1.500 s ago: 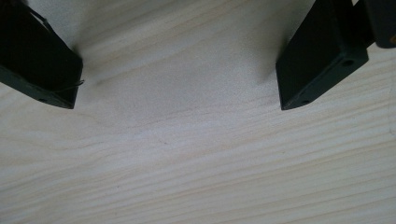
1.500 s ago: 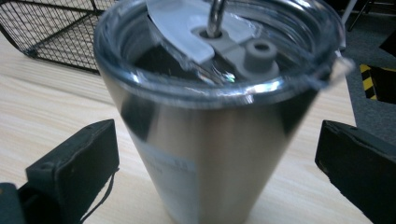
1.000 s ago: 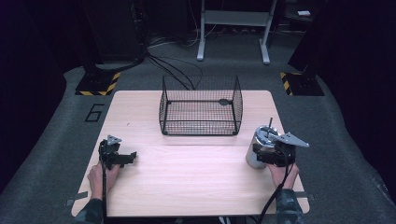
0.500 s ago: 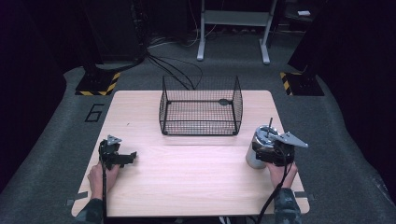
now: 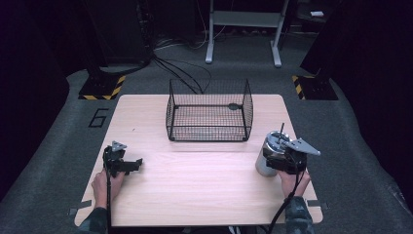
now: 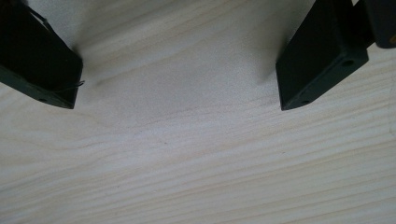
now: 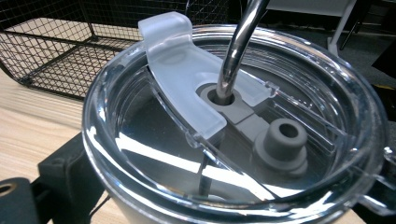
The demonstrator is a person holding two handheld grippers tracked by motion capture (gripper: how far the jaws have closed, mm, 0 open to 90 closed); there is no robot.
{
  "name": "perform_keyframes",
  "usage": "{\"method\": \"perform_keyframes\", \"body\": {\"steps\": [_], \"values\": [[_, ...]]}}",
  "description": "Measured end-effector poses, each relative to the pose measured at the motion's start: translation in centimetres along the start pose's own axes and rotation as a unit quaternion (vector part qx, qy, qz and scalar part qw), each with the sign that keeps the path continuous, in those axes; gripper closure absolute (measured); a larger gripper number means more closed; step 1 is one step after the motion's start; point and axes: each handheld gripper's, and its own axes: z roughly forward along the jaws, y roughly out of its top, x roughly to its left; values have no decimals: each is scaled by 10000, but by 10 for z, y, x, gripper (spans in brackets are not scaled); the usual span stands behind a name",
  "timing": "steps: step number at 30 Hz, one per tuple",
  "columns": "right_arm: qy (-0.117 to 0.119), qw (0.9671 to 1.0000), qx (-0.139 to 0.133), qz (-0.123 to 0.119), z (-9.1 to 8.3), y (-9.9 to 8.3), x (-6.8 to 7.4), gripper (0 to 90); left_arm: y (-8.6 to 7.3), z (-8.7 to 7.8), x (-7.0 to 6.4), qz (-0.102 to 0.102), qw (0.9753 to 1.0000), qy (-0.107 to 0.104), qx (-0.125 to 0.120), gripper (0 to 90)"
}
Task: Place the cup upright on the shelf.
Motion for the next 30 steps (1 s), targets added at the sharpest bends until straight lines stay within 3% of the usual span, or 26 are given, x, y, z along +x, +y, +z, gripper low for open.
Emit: {"method": "perform_keyframes", "body": {"steps": [10, 30], "values": [[170, 9998, -81, -101, -7, 9, 9, 32, 0, 0, 0, 1, 10000, -1, 2, 5], [821, 9958, -101, -387, -2, 36, 51, 32, 0, 0, 0, 0, 10000, -1, 0, 5]]}}
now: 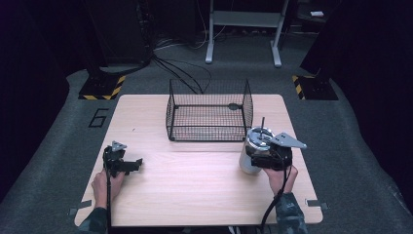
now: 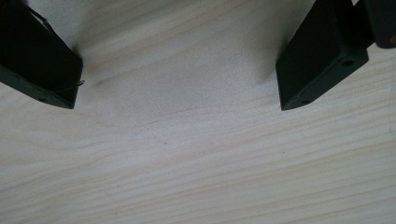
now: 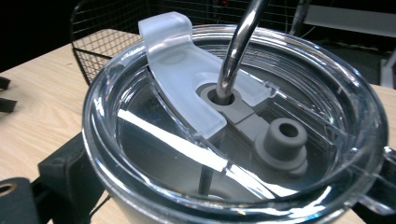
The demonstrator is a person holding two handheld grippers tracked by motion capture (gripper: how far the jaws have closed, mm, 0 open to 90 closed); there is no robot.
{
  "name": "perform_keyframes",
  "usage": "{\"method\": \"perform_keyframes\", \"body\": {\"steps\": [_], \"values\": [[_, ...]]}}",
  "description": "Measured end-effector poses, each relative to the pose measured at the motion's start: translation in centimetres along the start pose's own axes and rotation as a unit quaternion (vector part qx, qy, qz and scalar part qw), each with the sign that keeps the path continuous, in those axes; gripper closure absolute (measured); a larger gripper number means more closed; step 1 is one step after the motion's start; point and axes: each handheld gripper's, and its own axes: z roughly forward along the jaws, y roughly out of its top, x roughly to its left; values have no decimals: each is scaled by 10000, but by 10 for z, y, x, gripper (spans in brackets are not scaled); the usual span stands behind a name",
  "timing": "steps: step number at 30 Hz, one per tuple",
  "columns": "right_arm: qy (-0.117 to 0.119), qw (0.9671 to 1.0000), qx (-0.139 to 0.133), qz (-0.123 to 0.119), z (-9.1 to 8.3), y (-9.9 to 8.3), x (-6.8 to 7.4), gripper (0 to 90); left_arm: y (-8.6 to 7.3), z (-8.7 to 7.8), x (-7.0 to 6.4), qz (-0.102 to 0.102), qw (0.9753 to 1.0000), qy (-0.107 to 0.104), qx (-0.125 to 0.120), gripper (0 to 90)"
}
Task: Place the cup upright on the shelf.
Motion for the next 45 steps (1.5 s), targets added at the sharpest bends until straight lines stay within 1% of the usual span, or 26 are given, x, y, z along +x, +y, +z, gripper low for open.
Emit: {"method": "perform_keyframes", "body": {"steps": [7, 9, 12, 14, 17, 19, 22, 27, 29, 33, 35, 36, 37, 43, 45], "values": [[164, 9997, 53, -157, 6, 10, 11, 32, 0, 0, 0, -2, 10000, -2, 0, 5], [207, 9997, 46, -91, 8, 14, 14, 32, 0, 0, 0, -3, 10000, -2, 1, 5], [243, 9996, 34, -126, 10, 17, 15, 32, 0, 0, 0, -3, 10000, 0, -2, 5], [307, 9994, 29, -168, 13, 21, 17, 32, 0, 0, 0, -3, 10000, 0, -2, 5], [346, 9993, 57, -149, 14, 24, 18, 32, 0, 0, 0, -2, 10000, -1, -2, 5], [376, 9990, 50, -223, 15, 27, 19, 32, 0, 0, 0, -2, 10000, 0, 2, 5], [414, 9989, 65, -201, 17, 32, 22, 32, 0, 0, 0, -3, 10000, -1, -2, 5], [498, 9983, 105, -286, 22, 43, 27, 33, 0, 0, 0, 2, 10000, -1, 2, 5], [578, 9979, 87, -290, 25, 50, 30, 33, 0, 0, 0, 1, 10000, -2, -3, 5], [628, 9976, 91, -265, 28, 55, 33, 32, 0, 0, 0, -2, 10000, -2, -4, 5], [657, 9974, 87, -300, 31, 58, 34, 32, 1, -1, 0, 14, 10000, -20, 70, 5], [658, 9974, 99, -284, 32, 59, 35, 33, 0, 0, 0, -4, 10000, 2, -6, 5], [692, 9972, 101, -277, 35, 62, 36, 33, 0, 0, 0, -7, 10000, -1, -2, 5], [738, 9968, 95, -287, 40, 68, 36, 33, 0, 0, 0, -15, 10000, -7, 12, 5], [751, 9968, 70, -251, 41, 73, 35, 33, 0, 0, 0, -16, 10000, -9, 6, 5]]}}
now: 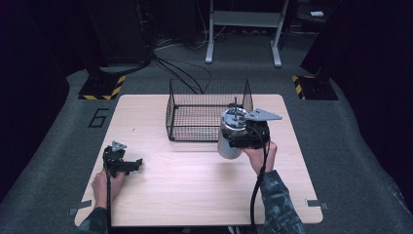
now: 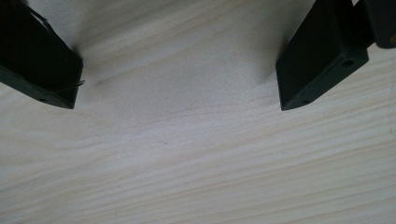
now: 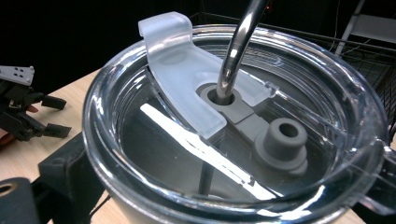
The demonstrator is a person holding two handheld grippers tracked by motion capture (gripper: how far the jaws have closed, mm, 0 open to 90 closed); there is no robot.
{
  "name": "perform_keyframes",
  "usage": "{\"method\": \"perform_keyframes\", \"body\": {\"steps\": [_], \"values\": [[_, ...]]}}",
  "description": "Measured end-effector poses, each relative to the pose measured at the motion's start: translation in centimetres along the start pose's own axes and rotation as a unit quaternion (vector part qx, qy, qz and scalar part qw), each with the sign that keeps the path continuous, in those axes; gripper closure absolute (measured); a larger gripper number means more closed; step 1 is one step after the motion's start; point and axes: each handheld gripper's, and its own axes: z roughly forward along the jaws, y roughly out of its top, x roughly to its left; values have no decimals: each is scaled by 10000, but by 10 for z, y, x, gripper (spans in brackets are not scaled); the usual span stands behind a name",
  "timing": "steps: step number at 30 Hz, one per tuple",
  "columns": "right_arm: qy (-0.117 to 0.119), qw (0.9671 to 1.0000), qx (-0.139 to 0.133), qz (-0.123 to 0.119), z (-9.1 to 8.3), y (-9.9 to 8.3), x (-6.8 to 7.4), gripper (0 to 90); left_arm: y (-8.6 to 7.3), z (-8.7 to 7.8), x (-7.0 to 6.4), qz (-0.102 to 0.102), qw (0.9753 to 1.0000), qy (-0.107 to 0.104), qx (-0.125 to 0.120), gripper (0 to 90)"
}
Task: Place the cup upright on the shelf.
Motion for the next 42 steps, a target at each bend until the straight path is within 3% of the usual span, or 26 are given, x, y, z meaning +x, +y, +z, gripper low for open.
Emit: {"method": "perform_keyframes", "body": {"steps": [18, 42], "values": [[-52, 9999, -78, 69, 12, 23, -9, 33, 0, 0, 0, 43, 10000, 2, 29, 4], [-227, 9996, -119, -104, 33, 65, -23, 33, 0, 0, 0, 44, 10000, 3, 27, 4]]}}
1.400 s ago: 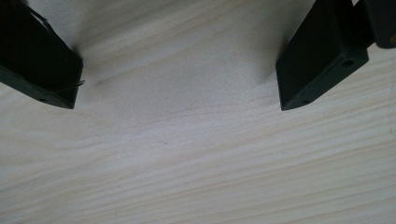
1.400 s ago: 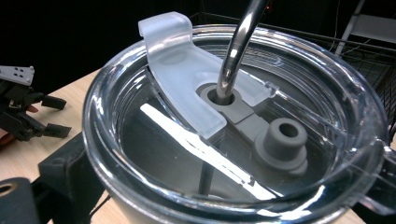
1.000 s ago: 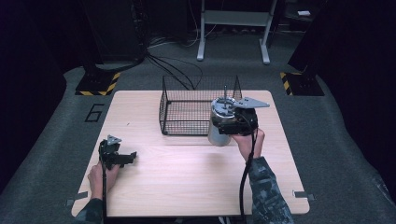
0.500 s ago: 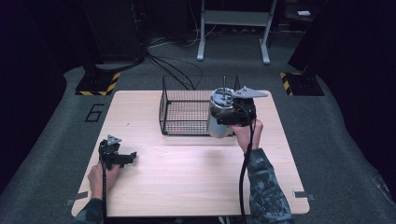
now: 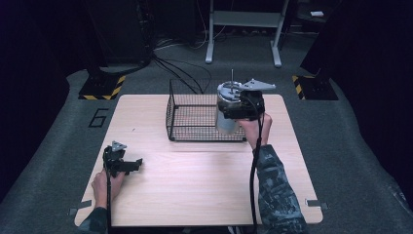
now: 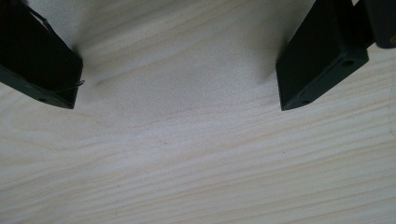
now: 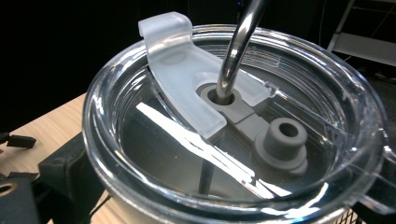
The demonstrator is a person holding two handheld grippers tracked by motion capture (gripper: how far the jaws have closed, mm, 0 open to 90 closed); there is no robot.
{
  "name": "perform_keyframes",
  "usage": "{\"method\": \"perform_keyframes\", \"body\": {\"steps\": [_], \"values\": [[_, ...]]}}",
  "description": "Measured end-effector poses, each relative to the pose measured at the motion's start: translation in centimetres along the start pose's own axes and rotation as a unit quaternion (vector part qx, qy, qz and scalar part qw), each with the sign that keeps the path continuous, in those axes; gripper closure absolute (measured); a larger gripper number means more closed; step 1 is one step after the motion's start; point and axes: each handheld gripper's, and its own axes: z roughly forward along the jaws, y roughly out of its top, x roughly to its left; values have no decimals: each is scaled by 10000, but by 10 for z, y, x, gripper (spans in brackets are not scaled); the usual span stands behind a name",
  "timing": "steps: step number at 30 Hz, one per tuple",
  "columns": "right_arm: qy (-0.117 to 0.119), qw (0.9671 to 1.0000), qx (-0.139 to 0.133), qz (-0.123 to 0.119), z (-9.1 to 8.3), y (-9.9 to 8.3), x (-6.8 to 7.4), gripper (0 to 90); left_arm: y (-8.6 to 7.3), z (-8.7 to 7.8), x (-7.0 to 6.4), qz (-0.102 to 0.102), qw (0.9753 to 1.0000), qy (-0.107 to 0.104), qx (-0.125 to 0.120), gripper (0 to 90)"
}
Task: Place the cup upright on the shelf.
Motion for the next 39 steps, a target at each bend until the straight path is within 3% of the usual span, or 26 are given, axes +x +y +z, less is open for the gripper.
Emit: {"method": "perform_keyframes", "body": {"steps": [20, 29, 33, 39], "values": [[-42, 10000, 47, 17, 28, 14, -8, 32, 0, 0, 0, -2, 10000, 1, 4, 5], [-72, 9999, 72, 33, 50, 30, -20, 32, 0, -1, 1, 59, 10000, -7, 60, 5], [-93, 9999, 100, 50, 54, 31, -21, 32, 0, 0, 0, -33, 10000, 1, 4, 5], [-102, 9998, 110, 93, 65, 31, -21, 32, 0, -1, 0, -14, 10000, -8, 33, 5]]}}
